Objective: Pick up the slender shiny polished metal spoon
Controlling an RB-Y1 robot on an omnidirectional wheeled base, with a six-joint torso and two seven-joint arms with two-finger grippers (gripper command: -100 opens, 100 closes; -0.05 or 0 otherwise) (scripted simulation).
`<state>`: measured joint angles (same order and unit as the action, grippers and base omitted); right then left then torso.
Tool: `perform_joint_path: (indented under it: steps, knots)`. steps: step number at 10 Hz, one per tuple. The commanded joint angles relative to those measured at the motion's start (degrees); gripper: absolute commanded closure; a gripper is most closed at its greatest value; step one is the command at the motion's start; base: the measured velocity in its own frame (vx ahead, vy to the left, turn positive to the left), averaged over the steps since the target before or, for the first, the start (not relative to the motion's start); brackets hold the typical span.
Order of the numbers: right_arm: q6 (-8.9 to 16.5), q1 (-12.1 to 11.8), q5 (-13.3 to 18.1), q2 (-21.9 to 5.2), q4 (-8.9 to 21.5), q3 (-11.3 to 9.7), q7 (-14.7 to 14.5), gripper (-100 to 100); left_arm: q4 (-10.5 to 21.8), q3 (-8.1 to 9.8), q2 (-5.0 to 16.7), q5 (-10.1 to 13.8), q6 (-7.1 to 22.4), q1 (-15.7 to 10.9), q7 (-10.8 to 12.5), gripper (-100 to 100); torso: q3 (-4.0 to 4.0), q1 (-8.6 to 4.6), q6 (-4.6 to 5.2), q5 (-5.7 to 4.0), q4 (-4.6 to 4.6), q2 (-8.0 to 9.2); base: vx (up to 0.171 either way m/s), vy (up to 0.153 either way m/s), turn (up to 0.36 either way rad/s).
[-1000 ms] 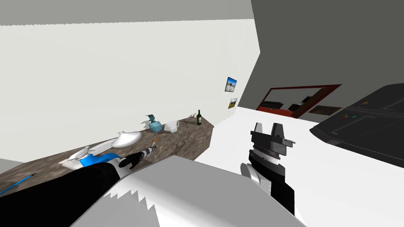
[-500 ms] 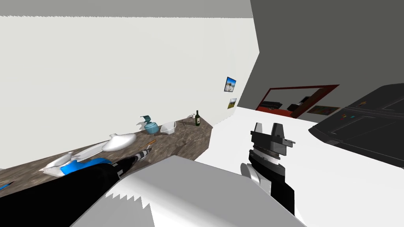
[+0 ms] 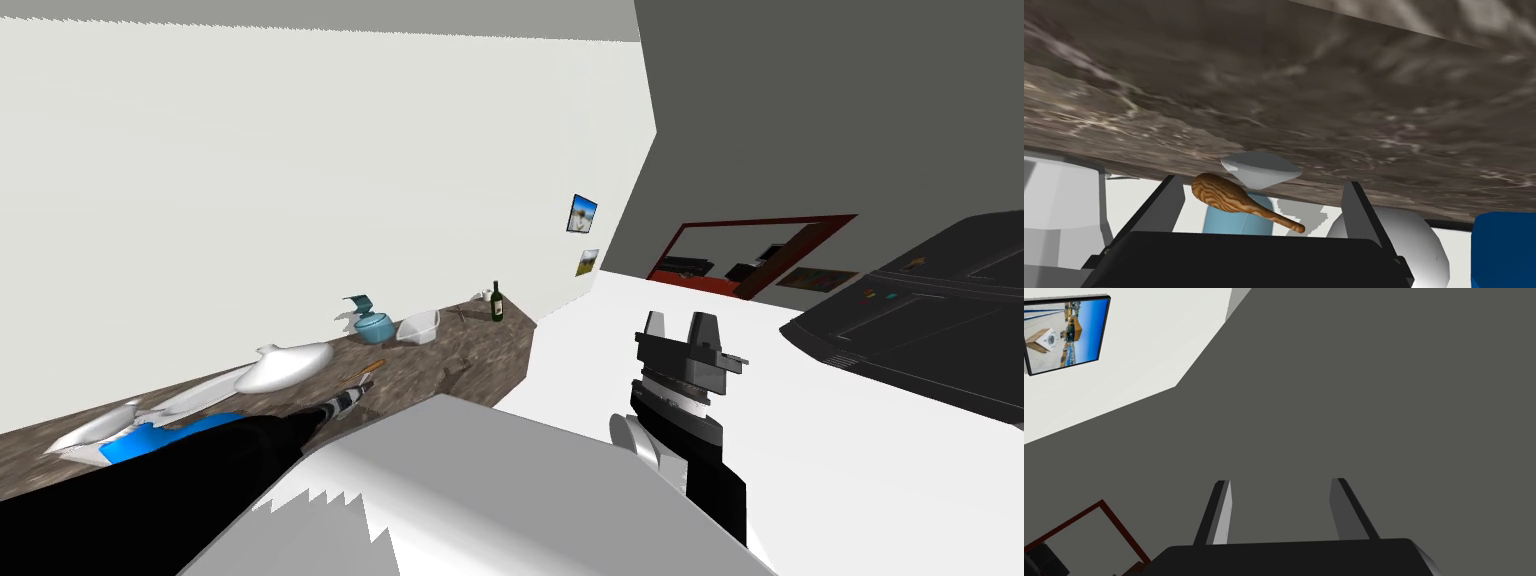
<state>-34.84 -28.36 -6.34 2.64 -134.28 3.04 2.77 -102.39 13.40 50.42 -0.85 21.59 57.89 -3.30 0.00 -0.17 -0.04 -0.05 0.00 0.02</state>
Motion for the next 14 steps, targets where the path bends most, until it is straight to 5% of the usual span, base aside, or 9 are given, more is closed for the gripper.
perform_joint_path:
  steps: [1, 2, 5, 7, 12, 14]
  knots:
    - [0.0, 0.0, 0.0, 0.0, 0.0, 0.0, 0.0, 0, 1.83, 0.16, 0.29, -0.74, -2.86, 0.78, 1.4, -100, 0.0, 0.0, 0.0, 0.0, 0.0, 0.0, 0.045, -0.046, 0.001]
    - [0.0, 0.0, 0.0, 0.0, 0.0, 0.0, 0.0, 0, 1.83, 0.16, 0.29, -0.74, -3.38, 0.78, 1.4, -100, -0.01, -0.03, 0.0, -0.01, 0.0, -0.02, 0.027, -0.028, 0.018]
    - [0.0, 0.0, 0.0, 0.0, 0.0, 0.0, 0.0, 0, 7.47, 0.21, 1.84, -3.78, -9.01, 2.69, 6.34, -100, 0.0, -0.02, 0.0, -0.01, 0.0, 0.01, 0.039, -0.041, 0.017]
    - [0.0, 0.0, 0.0, 0.0, 0.0, 0.0, 0.0, 0, 8.56, 0.21, 1.84, -3.78, -11.23, 2.69, 6.4, -100, -0.01, -0.04, 0.0, -0.01, 0.0, -0.01, 0.036, -0.037, 0.0]
    - [0.0, 0.0, 0.0, 0.0, 0.0, 0.0, 0.0, 0, 17.7, 0.28, 4.17, -8.34, -20.92, 5.55, 13.86, -100, 0.04, 0.05, -0.05, 0.03, 0.0, 0.09, 0.042, -0.044, -0.008]
    - [0.0, 0.0, 0.0, 0.0, 0.0, 0.0, 0.0, 0, 17.89, 0.41, 3.78, -8.28, -21.49, 5.48, 13.33, -100, -0.03, -0.04, -0.05, 0.08, -0.03, -0.02, 0.031, -0.034, 0.033]
